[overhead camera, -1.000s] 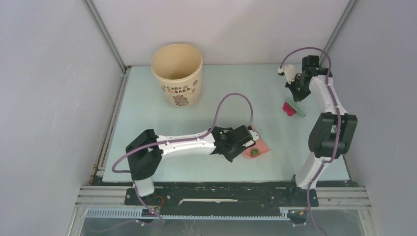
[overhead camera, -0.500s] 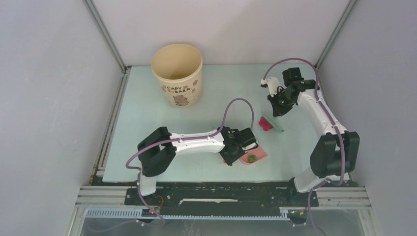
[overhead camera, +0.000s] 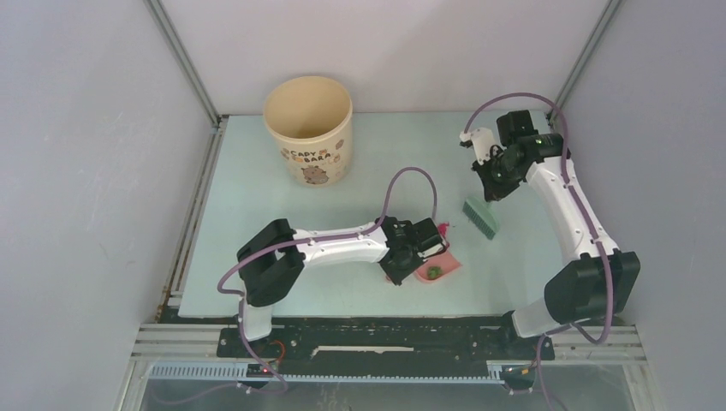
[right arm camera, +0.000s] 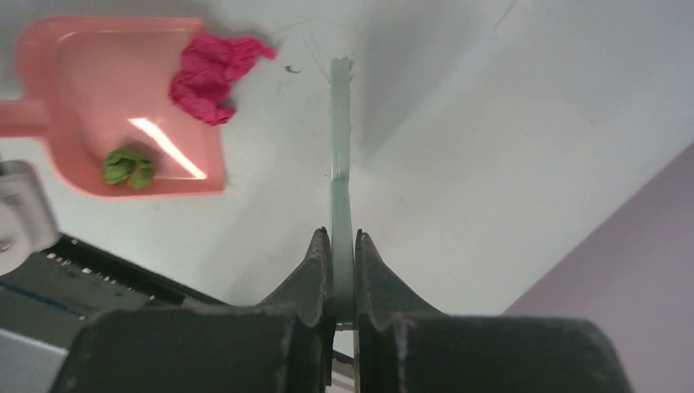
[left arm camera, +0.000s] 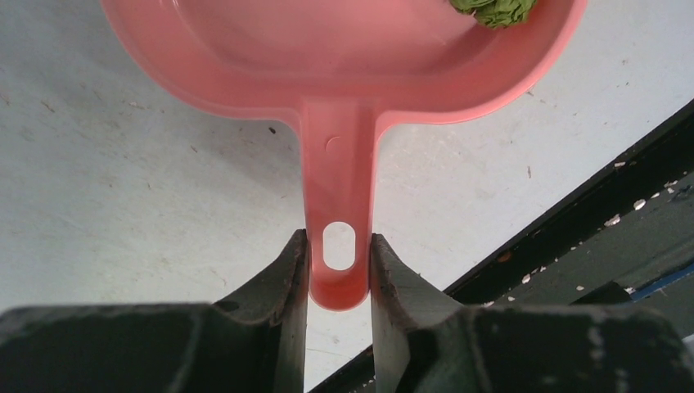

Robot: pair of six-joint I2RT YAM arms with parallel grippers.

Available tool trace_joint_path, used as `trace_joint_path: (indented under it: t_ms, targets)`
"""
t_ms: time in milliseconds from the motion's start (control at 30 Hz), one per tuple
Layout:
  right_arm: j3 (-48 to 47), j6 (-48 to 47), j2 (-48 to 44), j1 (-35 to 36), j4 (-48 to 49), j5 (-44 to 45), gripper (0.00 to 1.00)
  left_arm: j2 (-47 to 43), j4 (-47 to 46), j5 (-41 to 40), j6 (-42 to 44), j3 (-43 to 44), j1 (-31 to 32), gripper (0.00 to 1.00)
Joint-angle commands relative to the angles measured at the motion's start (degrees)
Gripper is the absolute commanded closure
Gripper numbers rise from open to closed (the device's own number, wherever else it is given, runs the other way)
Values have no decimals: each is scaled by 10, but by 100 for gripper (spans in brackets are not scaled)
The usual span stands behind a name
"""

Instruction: Sweep away the paper scraps from the table

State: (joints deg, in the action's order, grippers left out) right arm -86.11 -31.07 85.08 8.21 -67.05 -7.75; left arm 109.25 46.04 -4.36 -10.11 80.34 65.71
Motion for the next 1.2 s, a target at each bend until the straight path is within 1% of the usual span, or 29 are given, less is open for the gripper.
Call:
trace_joint_path:
  t_ms: [0, 100, 167, 367, 433, 533, 633, 800, 867, 967, 1067, 1167]
  targets:
    - [-7, 6, 25, 7, 82, 56, 100, -41, 21, -9, -12, -10, -2, 99]
    - [-3, 23, 59, 19, 123, 76, 100, -39, 28, -9, -14, -11, -2, 98]
    - [-5, 54, 74, 40, 118, 68, 100, -36, 33, -12, -18, -8, -2, 98]
    - [20, 113, 70, 142, 84, -7, 100, -23, 35, -11, -15, 0, -6, 97]
    - [18, 131, 65, 161, 53, -44, 100, -18, 35, -20, -14, 3, -8, 97]
    - [4, 156, 32, 168, 5, -110, 100, -19, 25, -43, -15, 1, -9, 97]
    - [-17, 171, -5, 162, -24, -123, 100, -32, -1, -54, -18, -16, -13, 97]
    - [-50, 166, -44, 131, -35, -71, 100, -58, -38, -69, -25, -42, -13, 97]
    - [-54, 162, -55, 114, -34, -64, 100, -78, -55, -76, -30, -55, -12, 98]
    - [-56, 159, -68, 79, -31, -78, 100, -116, -80, -90, -34, -80, -12, 98]
    - [-54, 156, -75, 49, -23, -90, 100, -136, -86, -103, -37, -93, -12, 98]
    - [-34, 166, -84, 11, 16, -104, 100, -151, -85, -111, -39, -103, -12, 98]
